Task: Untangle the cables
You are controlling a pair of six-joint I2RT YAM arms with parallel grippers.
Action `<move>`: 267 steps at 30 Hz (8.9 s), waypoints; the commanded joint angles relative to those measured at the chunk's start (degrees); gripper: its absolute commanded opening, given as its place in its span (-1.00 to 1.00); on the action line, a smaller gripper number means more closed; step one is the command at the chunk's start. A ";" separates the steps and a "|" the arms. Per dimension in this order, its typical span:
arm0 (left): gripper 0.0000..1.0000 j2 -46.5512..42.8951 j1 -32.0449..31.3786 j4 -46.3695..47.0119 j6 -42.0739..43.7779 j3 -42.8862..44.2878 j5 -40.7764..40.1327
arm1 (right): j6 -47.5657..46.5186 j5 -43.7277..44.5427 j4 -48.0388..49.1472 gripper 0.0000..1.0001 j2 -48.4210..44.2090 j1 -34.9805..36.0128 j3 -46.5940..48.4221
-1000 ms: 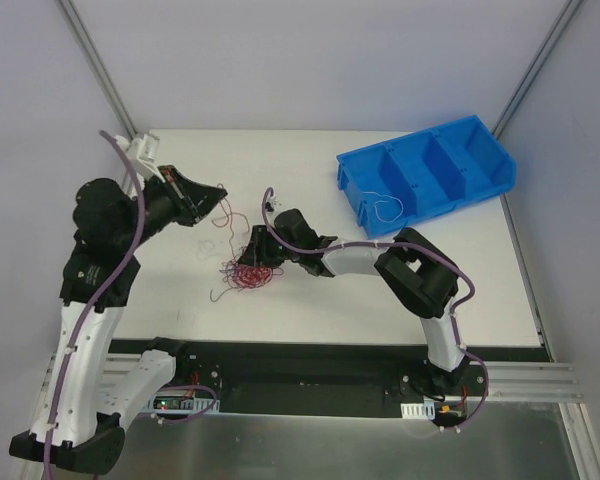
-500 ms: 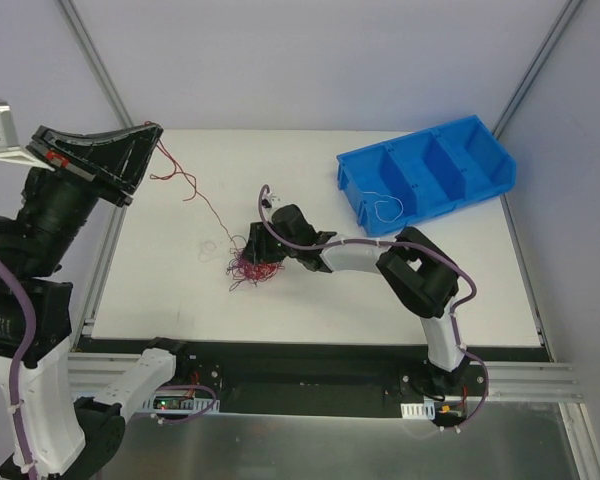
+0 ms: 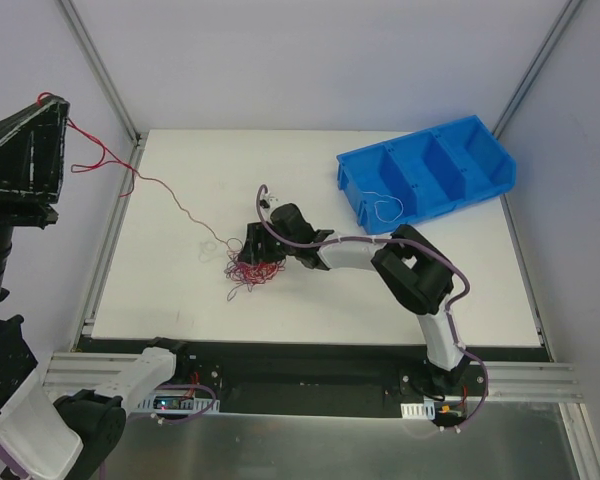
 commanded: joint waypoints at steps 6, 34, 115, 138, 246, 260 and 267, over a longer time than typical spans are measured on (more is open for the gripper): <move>-1.00 2.54 0.53 4.50 -2.48 -1.24 0.28 | -8.27 0.01 -9.89 0.36 -5.25 -1.88 3.74; -1.00 -3.70 0.53 4.50 -3.01 -18.92 -3.33 | -6.81 -8.68 20.49 0.12 -17.14 6.37 -0.84; 0.25 26.46 -34.72 10.50 -8.29 -65.85 -3.84 | -9.87 24.80 -36.81 -1.00 -76.64 -8.48 -39.33; 0.65 -4.76 -23.38 0.90 -5.29 -78.08 -7.72 | -24.37 17.75 -37.77 0.93 -50.18 -9.44 -26.66; 0.64 -3.62 -18.37 -12.37 18.70 -68.14 -22.84 | -48.99 17.06 -36.62 -0.86 0.80 -51.72 27.56; 0.63 -1.94 -17.67 -12.37 18.79 -68.23 -22.31 | -46.61 17.58 -31.09 -1.00 -8.00 -52.07 14.38; 0.63 -1.33 -17.40 -12.11 18.61 -68.14 -21.34 | -45.30 16.89 -31.53 -0.76 -3.78 -52.16 20.43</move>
